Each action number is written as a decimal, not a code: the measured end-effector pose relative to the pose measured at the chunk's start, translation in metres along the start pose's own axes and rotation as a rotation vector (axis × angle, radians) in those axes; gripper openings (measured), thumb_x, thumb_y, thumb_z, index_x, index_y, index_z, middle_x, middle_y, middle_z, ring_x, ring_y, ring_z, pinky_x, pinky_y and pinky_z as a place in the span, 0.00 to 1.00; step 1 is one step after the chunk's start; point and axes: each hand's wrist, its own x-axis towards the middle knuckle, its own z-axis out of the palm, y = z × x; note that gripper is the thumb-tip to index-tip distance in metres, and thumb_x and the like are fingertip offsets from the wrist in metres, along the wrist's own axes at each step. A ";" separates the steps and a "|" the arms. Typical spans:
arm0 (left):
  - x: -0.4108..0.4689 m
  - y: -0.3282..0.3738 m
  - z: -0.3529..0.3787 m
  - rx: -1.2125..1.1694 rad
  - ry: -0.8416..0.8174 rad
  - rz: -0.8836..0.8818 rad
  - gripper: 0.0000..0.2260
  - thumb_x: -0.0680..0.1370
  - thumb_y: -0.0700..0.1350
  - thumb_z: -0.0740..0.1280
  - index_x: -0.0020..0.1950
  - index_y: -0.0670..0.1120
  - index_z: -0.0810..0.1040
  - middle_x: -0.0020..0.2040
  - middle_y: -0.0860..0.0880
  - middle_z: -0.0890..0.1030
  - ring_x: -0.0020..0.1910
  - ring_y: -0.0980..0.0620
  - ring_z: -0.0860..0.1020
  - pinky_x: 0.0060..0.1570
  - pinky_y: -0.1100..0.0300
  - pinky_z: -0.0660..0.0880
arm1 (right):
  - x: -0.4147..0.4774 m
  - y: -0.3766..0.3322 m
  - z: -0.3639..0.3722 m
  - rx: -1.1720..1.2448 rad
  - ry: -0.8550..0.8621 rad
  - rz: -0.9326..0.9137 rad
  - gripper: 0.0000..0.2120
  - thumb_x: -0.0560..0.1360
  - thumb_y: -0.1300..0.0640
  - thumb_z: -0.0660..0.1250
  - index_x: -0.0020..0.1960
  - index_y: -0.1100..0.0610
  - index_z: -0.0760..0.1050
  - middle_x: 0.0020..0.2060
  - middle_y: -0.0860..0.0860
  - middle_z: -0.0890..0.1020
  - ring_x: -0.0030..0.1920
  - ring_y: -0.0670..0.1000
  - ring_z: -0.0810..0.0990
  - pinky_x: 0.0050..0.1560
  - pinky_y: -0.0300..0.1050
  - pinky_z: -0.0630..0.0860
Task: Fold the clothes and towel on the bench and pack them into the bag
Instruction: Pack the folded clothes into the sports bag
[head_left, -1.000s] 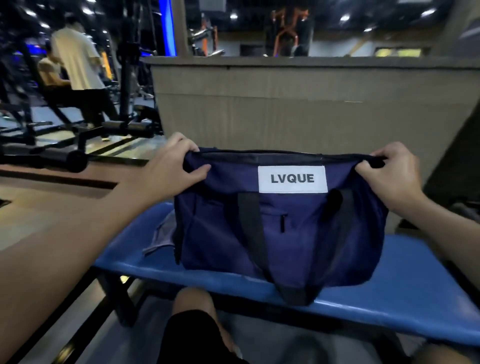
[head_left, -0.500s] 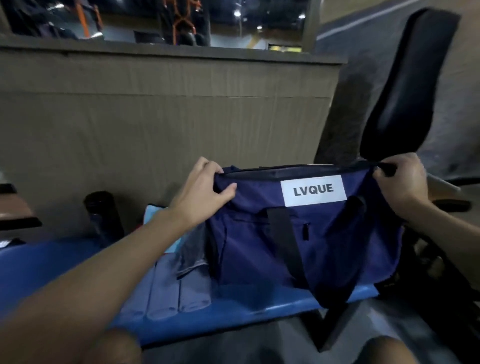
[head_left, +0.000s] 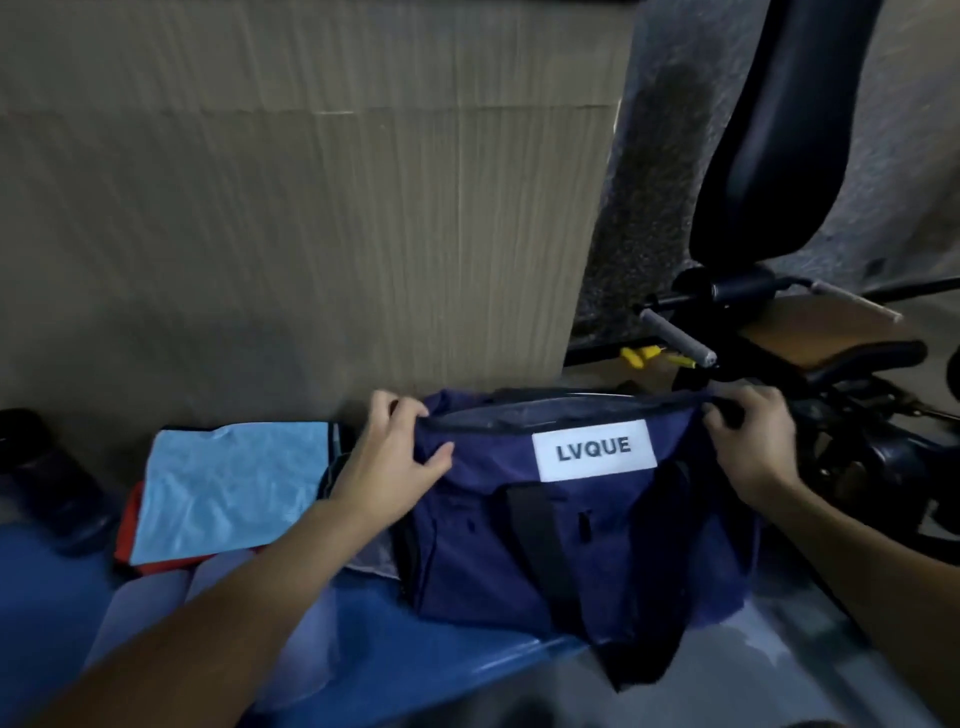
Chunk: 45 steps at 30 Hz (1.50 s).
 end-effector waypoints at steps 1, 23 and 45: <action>-0.004 -0.008 0.005 0.018 -0.017 -0.017 0.20 0.74 0.53 0.73 0.59 0.45 0.73 0.56 0.51 0.64 0.47 0.49 0.75 0.47 0.58 0.70 | -0.001 0.004 0.010 -0.003 -0.044 -0.021 0.13 0.76 0.52 0.65 0.55 0.58 0.80 0.56 0.61 0.77 0.60 0.62 0.73 0.62 0.53 0.69; -0.033 -0.057 0.009 0.261 -0.164 -0.159 0.27 0.74 0.55 0.73 0.67 0.43 0.71 0.69 0.39 0.62 0.66 0.39 0.70 0.65 0.51 0.68 | -0.074 0.023 0.062 -0.165 -0.499 0.005 0.42 0.69 0.30 0.66 0.77 0.45 0.58 0.79 0.49 0.48 0.78 0.56 0.44 0.75 0.63 0.53; -0.081 -0.126 -0.070 0.151 0.117 -0.325 0.24 0.76 0.55 0.56 0.64 0.42 0.78 0.63 0.43 0.78 0.64 0.39 0.74 0.62 0.43 0.70 | -0.141 -0.228 0.147 0.007 -0.480 -0.787 0.27 0.74 0.39 0.56 0.63 0.54 0.77 0.62 0.50 0.77 0.66 0.53 0.72 0.70 0.55 0.64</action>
